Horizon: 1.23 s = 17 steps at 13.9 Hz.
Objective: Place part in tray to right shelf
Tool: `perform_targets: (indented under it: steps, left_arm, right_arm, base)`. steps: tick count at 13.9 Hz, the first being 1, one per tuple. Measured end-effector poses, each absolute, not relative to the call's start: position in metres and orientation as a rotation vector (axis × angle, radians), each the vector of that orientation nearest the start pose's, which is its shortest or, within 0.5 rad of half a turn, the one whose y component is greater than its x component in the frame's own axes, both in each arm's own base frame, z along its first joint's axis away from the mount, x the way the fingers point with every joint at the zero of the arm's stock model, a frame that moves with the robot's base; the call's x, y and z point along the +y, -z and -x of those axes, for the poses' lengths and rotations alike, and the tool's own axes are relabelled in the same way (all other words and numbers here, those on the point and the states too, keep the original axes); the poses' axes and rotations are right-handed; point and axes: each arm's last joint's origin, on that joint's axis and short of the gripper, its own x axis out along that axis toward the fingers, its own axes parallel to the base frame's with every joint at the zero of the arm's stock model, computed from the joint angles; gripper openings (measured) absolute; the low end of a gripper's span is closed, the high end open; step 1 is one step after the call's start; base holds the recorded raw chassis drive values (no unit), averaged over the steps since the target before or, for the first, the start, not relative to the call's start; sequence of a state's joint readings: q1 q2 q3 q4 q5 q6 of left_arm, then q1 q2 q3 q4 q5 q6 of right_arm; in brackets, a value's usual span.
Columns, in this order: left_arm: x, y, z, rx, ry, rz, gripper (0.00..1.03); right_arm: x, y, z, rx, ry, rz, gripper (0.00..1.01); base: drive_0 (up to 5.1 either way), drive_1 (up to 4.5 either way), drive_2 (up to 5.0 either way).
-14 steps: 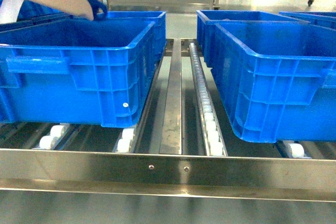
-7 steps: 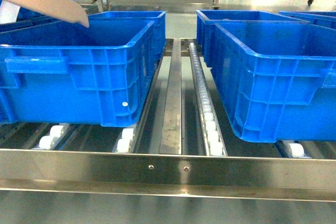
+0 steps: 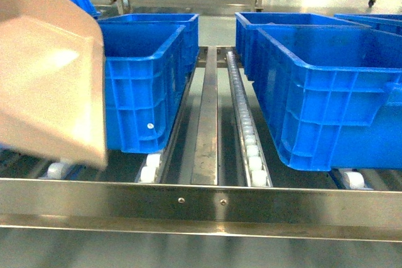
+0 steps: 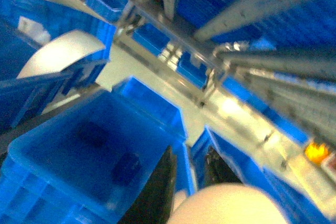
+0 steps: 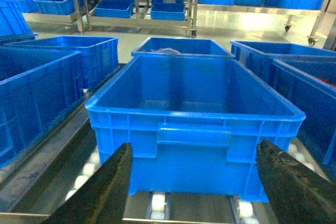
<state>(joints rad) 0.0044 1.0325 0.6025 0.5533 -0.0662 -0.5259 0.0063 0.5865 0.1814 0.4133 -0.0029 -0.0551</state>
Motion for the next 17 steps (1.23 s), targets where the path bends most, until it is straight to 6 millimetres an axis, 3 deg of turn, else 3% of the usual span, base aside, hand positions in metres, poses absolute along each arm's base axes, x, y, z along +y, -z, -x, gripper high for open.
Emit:
perform_targets:
  steps: [1, 2, 3, 7, 12, 14, 17]
  left_arm:
    - [0.0, -0.287, -0.211, -0.131, 0.022, 0.351, 0.12]
    - [-0.003, -0.268, -0.197, -0.099, 0.036, 0.164, 0.12]
    - [0.001, -0.233, -0.183, -0.044, -0.009, 0.06, 0.12]
    - [0.0, -0.211, -0.159, -0.057, 0.001, 0.017, 0.12]
    - [0.0, -0.203, -0.147, -0.067, 0.001, 0.015, 0.12]
    - [0.0, -0.19, -0.124, -0.08, 0.001, 0.01, 0.12]
    - [0.0, -0.182, -0.117, -0.094, 0.005, 0.001, 0.12]
  right_arm:
    - [0.0, -0.201, -0.141, 0.003, -0.002, 0.029, 0.54]
    - [0.0, -0.192, -0.136, 0.012, 0.0, 0.018, 0.34]
    - [0.0, -0.188, -0.129, -0.005, 0.0, 0.015, 0.04]
    - [0.0, -0.179, -0.12, 0.0, 0.0, 0.011, 0.02]
    - [0.0, -0.173, -0.116, -0.017, 0.0, 0.011, 0.02]
    - [0.0, -0.167, -0.105, 0.015, 0.0, 0.008, 0.02]
    - [0.0, -0.167, -0.097, 0.003, 0.0, 0.007, 0.02]
  base:
    - [0.0, 0.0, 0.0]
    - [0.0, 0.0, 0.0]
    - [0.0, 0.0, 0.0]
    - [0.0, 0.0, 0.0]
    - [0.0, 0.0, 0.0]
    - [0.0, 0.0, 0.0]
    - [0.0, 0.0, 0.0]
